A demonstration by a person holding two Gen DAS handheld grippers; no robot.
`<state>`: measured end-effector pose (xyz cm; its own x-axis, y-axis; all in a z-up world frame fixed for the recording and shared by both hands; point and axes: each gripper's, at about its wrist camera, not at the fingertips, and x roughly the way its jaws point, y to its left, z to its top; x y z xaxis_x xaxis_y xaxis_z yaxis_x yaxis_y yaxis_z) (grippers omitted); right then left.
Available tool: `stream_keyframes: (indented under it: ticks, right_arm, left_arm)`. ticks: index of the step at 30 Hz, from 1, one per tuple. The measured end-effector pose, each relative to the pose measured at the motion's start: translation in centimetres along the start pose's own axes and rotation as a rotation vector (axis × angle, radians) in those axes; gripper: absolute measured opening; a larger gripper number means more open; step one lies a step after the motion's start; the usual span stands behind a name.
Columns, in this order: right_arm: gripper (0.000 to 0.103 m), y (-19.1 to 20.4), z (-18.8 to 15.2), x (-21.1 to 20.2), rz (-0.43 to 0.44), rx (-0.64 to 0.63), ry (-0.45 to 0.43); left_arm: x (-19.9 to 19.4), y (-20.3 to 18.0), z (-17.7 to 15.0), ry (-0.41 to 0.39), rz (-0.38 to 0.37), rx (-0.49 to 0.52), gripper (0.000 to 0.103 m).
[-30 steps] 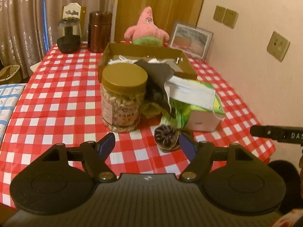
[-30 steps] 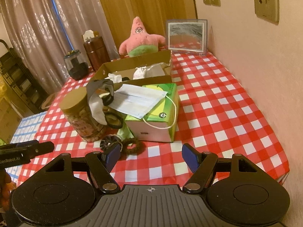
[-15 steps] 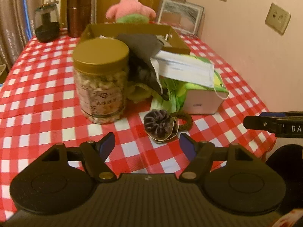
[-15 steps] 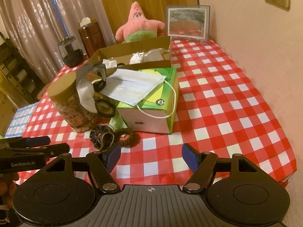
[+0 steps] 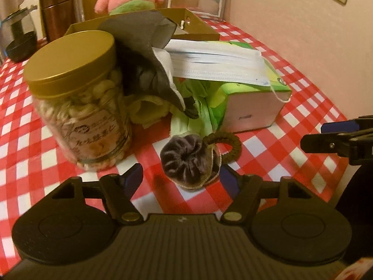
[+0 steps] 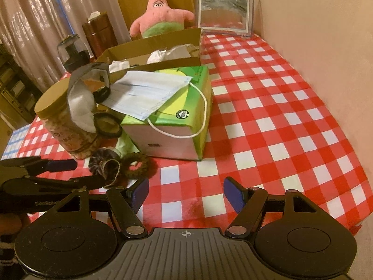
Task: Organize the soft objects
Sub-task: 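Grasp the grey velvet scrunchie with the left gripper while the right grasps the brown hair tie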
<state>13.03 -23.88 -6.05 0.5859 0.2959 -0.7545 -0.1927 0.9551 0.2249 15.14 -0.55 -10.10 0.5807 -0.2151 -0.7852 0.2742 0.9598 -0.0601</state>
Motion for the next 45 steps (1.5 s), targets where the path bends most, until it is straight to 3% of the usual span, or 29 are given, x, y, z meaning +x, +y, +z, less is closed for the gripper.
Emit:
stream_keyframes:
  ticks: [6,13,16,26,39,45]
  right_arm:
    - [0.071,-0.2,0.0,1.3,0.001,0.003,0.025]
    - [0.071,-0.1,0.1,2.5,0.010,0.007,0.049]
    - [0.071,0.6,0.2,2.9,0.021,0.002,0.052]
    - [0.071,4.4,0.6,5.3,0.068,-0.068,0.052]
    - [0.071,7.7,0.2,9.3,0.039,-0.144,0.042]
    - [0.055,8.5,-0.4,10.1,0.009,-0.204,0.031]
  left_arm:
    - [2.1,0.7,0.3,0.020,-0.040,0.010,0.060]
    - [2.1,1.2,0.4,0.031,-0.109,-0.030,0.027]
    - [1.0,1.8,0.5,0.035,-0.115,-0.055,0.017]
    - [-2.9,5.1,-0.3,0.003,-0.040,-0.155,0.014]
    - [-5.1,6.7,0.0,-0.047,-0.065,-0.214,0.014]
    - [-5.0,6.9,-0.4,-0.040,-0.062,-0.231,0.014]
